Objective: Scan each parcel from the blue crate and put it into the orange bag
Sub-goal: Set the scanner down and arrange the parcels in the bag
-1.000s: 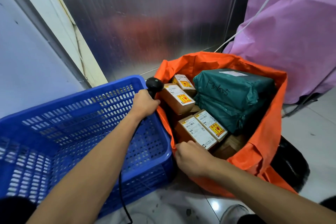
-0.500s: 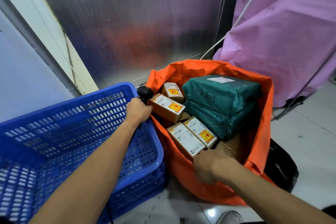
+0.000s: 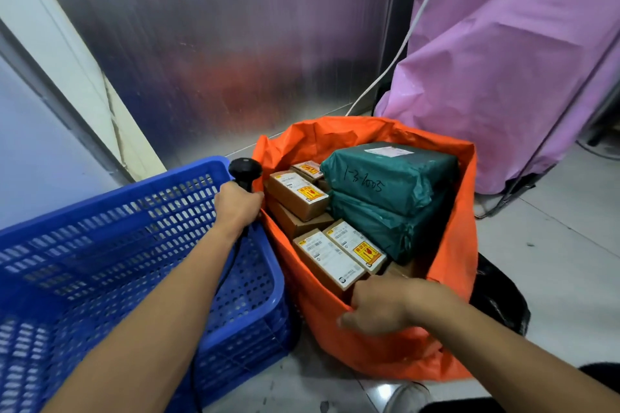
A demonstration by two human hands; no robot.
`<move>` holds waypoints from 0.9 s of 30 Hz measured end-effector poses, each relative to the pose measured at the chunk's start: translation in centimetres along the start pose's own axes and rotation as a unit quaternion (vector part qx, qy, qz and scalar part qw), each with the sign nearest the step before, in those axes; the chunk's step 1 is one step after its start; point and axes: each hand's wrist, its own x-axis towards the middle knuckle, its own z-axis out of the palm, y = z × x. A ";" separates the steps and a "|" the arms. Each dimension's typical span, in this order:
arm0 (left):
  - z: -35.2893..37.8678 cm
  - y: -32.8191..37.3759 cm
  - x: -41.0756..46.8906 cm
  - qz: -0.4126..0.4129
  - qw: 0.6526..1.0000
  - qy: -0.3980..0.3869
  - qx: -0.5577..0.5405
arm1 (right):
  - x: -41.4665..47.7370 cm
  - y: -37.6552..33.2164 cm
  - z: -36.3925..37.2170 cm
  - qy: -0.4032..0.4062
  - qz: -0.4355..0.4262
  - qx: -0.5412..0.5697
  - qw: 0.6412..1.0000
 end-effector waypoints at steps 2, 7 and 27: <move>-0.1 -0.3 0.0 0.001 1.000 -0.011 0.006 | -0.3 0.9 -0.5 -0.023 -0.002 0.018 1.000; 0.1 0.6 0.1 0.006 1.000 -0.014 0.007 | -0.3 2.6 -1.3 -0.043 0.031 -0.033 0.998; -6.5 1.2 0.5 0.021 0.987 -0.112 -0.111 | 2.9 -0.5 -0.4 0.019 -0.016 -0.050 0.998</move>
